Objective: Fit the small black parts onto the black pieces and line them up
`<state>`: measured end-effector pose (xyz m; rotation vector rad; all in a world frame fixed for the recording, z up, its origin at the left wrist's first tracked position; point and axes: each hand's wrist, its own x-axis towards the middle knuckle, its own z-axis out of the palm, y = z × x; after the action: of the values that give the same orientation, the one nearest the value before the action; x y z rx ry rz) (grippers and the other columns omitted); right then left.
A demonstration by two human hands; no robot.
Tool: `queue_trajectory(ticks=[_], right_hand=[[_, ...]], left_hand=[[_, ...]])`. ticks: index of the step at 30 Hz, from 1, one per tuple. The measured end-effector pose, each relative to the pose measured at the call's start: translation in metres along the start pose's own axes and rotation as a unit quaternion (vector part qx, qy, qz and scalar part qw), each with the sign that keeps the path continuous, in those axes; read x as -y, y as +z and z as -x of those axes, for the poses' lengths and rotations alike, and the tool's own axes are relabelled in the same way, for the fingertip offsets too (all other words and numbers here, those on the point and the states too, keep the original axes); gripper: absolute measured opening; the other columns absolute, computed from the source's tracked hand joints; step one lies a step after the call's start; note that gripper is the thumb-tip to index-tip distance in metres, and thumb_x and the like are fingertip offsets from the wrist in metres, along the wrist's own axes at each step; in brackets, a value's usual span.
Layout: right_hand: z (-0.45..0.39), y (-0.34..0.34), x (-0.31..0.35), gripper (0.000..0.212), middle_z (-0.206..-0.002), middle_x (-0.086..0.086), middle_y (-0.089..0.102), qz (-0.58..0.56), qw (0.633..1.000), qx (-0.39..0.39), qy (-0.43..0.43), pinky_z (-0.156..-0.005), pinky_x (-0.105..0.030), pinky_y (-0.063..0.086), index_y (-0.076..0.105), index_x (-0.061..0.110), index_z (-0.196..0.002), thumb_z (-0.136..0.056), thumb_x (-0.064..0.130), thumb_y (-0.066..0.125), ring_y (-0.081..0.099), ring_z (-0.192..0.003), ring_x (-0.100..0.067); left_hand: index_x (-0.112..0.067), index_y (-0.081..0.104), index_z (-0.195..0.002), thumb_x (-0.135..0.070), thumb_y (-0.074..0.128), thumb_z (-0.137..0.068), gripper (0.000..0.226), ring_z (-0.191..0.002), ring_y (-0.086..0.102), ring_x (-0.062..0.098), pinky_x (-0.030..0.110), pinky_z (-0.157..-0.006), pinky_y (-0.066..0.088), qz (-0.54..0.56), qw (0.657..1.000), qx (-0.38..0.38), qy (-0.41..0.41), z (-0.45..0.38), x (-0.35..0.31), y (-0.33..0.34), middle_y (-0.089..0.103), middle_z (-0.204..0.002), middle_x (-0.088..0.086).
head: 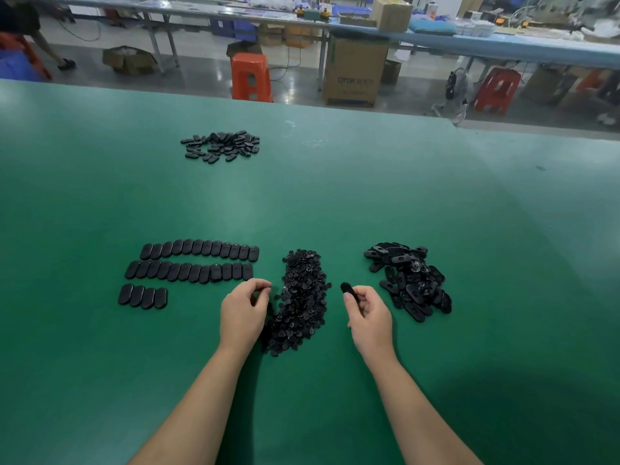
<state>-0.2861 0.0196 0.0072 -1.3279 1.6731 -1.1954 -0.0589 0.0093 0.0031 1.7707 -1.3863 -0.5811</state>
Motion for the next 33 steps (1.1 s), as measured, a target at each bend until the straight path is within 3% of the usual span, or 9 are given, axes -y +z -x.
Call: queue_trajectory(ticks=[4,8,11,13,15,21,26,29,33], right_hand=[[-0.001,0.000,0.000,0.021,-0.089,-0.001,0.064,-0.034,0.999,0.011,0.011,-0.064,-0.025,0.055,0.052,0.036,-0.105,-0.102,0.016,0.057,0.064,-0.066,-0.006],[0.001,-0.001,0.001,0.051,-0.094,-0.002,0.062,-0.038,0.998,0.048,0.003,-0.071,-0.018,0.055,0.040,0.042,-0.142,-0.103,0.012,0.054,0.066,-0.075,-0.014],[0.003,-0.001,0.004,0.034,-0.097,0.000,0.068,-0.022,0.999,0.046,-0.001,-0.079,-0.026,0.060,0.057,0.035,-0.127,-0.103,0.012,0.055,0.070,-0.078,-0.009],[0.003,0.000,0.005,0.018,-0.093,0.001,0.072,-0.043,0.999,0.029,0.007,-0.082,-0.034,0.062,0.058,0.028,-0.108,-0.102,0.010,0.056,0.074,-0.080,-0.008],[0.003,0.001,0.005,0.011,-0.091,0.004,0.076,-0.065,0.998,0.018,0.019,-0.083,-0.034,0.062,0.054,0.023,-0.102,-0.102,0.012,0.058,0.075,-0.083,-0.006],[0.002,0.001,0.002,0.012,-0.093,0.013,0.078,-0.054,0.998,0.022,0.018,-0.084,-0.020,0.055,0.050,0.030,-0.112,-0.104,0.022,0.054,0.073,-0.088,0.000],[0.000,0.004,0.002,0.017,-0.100,0.008,0.074,-0.051,0.998,0.026,0.014,-0.090,-0.037,0.059,0.057,0.029,-0.108,-0.109,0.020,0.042,0.073,-0.089,-0.004],[-0.001,0.005,0.003,0.021,-0.098,0.004,0.072,-0.049,0.999,0.020,0.004,-0.086,-0.039,0.059,0.051,0.034,-0.105,-0.110,0.018,0.037,0.071,-0.085,-0.008],[-0.003,0.007,0.000,0.022,-0.096,0.003,0.072,-0.044,0.999,0.017,-0.005,-0.084,-0.040,0.059,0.048,0.035,-0.107,-0.109,0.017,0.036,0.071,-0.084,-0.010]], left_hand=[[-0.029,0.071,-0.094,-0.017,0.066,-0.094,0.013,-0.071,0.058,-0.003,0.016,-0.054,0.040,-0.007,1.000,0.005,0.002,0.001,0.000,0.000,0.065,-0.080,-0.018],[-0.031,0.070,-0.092,-0.017,0.066,-0.094,0.014,-0.070,0.058,0.001,0.019,-0.053,0.042,-0.009,1.000,0.005,0.004,0.000,-0.001,-0.001,0.065,-0.077,-0.017],[-0.031,0.070,-0.091,-0.017,0.066,-0.094,0.015,-0.070,0.058,0.001,0.020,-0.054,0.043,-0.010,1.000,0.005,0.005,0.001,-0.002,-0.001,0.065,-0.077,-0.017],[-0.030,0.070,-0.092,-0.017,0.066,-0.094,0.014,-0.070,0.058,0.001,0.021,-0.054,0.044,-0.009,1.000,0.006,0.005,0.001,-0.002,-0.001,0.065,-0.078,-0.017],[-0.029,0.071,-0.092,-0.017,0.066,-0.094,0.014,-0.071,0.058,0.000,0.021,-0.055,0.044,-0.010,1.000,0.006,0.005,0.001,-0.002,-0.001,0.065,-0.078,-0.017],[-0.027,0.073,-0.095,-0.016,0.066,-0.094,0.013,-0.067,0.057,-0.002,0.019,-0.056,0.041,-0.006,1.000,0.007,0.008,0.002,-0.003,-0.002,0.065,-0.081,-0.018],[-0.024,0.076,-0.101,-0.013,0.066,-0.094,0.016,-0.075,0.058,-0.002,0.015,-0.065,0.043,-0.002,1.000,0.018,0.020,0.003,-0.004,-0.005,0.067,-0.091,-0.018],[-0.026,0.076,-0.102,-0.013,0.068,-0.094,0.018,-0.083,0.059,-0.007,0.005,-0.069,0.042,0.012,0.999,0.043,0.028,0.005,-0.011,-0.005,0.068,-0.094,-0.018],[-0.030,0.074,-0.097,-0.014,0.073,-0.089,0.018,-0.077,0.063,-0.005,0.005,-0.068,0.043,0.068,0.994,0.082,0.036,0.015,-0.044,0.012,0.071,-0.083,-0.017]])
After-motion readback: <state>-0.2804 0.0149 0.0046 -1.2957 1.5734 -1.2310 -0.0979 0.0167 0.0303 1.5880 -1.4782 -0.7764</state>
